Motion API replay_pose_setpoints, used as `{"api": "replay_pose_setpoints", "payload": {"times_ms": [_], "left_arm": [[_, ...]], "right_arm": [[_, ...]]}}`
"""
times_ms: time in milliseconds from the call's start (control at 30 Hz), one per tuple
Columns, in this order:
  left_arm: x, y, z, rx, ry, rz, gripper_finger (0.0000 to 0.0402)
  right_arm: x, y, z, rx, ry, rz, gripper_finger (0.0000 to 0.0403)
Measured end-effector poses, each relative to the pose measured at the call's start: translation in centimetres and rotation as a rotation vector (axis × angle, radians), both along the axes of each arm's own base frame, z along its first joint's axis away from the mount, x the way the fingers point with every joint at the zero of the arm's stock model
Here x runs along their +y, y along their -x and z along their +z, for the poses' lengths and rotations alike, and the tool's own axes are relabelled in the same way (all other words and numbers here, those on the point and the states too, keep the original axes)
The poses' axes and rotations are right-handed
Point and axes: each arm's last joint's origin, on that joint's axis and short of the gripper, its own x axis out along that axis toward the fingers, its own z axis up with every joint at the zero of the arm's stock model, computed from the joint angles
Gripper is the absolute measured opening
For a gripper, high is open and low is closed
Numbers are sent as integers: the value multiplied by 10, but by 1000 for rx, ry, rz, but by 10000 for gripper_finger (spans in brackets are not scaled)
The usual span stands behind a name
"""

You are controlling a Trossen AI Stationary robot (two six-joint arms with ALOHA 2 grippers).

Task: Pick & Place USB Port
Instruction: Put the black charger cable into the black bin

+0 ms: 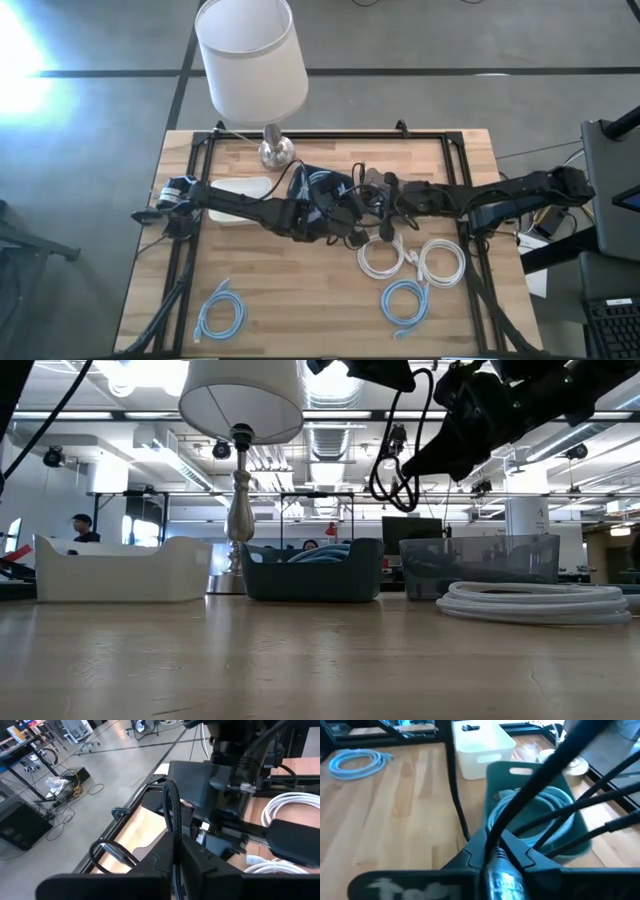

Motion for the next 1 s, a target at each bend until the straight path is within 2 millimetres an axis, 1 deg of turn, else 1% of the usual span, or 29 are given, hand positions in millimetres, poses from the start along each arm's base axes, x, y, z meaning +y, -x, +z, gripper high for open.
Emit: {"api": "replay_pose_setpoints", "payload": {"times_ms": [200, 400, 567, 700, 800, 900, 1000], "left_arm": [[0, 1, -4, 37, -8, 3, 33], [6, 1, -17, 70, -13, 19, 44], [17, 2, -27, 84, -14, 80, 70], [24, 3, -36, 101, -28, 129, 102], [28, 3, -42, 98, -7, 152, 128], [31, 4, -45, 97, 2, 176, 149], [33, 4, -45, 94, 3, 184, 162]], "right_arm": [[-2, 5, 2, 17, 10, -25, 23], [-2, 11, 11, -21, 11, -24, 23], [-2, 22, 17, -6, 16, -25, 22], [-2, 30, 21, 6, 21, -23, 21], [-1, 34, 27, 95, 18, -23, 21], [-2, 41, 30, 253, 4, -47, 21], [-4, 48, 33, 391, 21, -183, 23]]}}
